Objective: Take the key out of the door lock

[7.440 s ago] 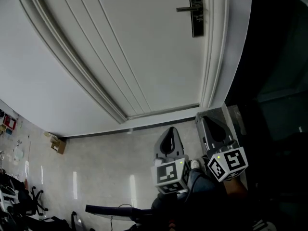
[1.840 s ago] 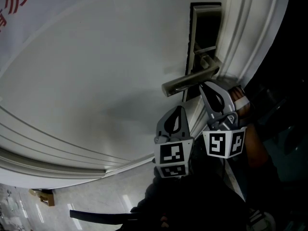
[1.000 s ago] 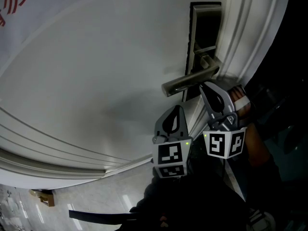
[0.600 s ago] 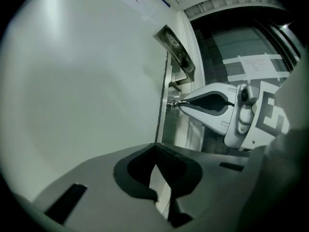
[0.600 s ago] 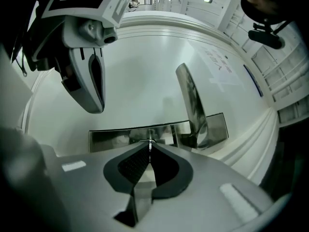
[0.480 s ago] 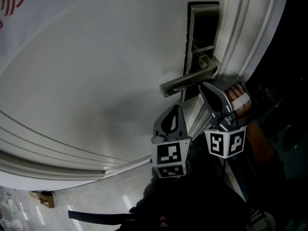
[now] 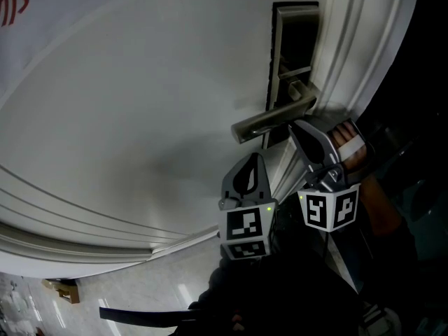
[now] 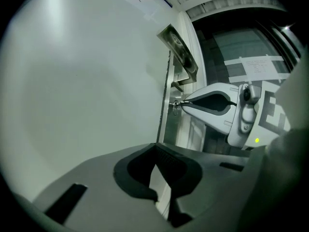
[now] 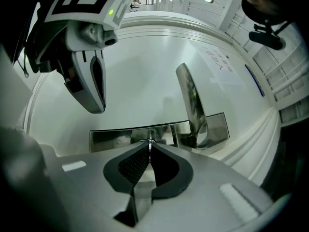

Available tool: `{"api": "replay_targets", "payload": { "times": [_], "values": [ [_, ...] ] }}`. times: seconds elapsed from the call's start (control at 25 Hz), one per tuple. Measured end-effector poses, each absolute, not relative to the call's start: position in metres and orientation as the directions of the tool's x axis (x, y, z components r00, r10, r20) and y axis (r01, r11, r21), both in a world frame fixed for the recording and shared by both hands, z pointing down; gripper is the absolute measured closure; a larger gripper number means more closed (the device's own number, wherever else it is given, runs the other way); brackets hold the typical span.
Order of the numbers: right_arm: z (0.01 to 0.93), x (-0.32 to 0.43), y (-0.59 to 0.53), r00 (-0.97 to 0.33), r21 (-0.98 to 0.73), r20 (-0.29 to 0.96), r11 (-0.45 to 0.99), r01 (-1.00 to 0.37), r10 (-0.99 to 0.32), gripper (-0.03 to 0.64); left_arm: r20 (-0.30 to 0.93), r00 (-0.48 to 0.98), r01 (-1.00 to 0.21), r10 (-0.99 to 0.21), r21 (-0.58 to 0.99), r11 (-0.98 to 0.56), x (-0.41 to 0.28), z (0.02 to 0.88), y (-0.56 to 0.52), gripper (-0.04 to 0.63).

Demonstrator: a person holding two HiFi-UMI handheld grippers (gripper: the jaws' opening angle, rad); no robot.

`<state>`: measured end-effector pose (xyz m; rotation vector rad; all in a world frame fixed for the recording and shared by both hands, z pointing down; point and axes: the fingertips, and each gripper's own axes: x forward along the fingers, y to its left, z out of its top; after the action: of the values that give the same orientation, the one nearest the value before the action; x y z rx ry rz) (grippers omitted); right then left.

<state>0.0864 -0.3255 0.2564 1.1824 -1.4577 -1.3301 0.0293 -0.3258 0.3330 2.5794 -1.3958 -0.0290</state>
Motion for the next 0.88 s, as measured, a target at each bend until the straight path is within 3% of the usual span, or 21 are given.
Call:
{"api": "replay_targets", "payload": {
  "times": [0.88],
  "values": [
    [0.2591, 0.0879, -0.3173, -0.226, 0.999, -0.013, -0.002, -0.045, -0.974, 0.604, 0.063, 0.573, -0.808, -0.817, 0.209, -0.551, 0.0367, 0.3285, -0.3204, 0.595]
  ]
}}
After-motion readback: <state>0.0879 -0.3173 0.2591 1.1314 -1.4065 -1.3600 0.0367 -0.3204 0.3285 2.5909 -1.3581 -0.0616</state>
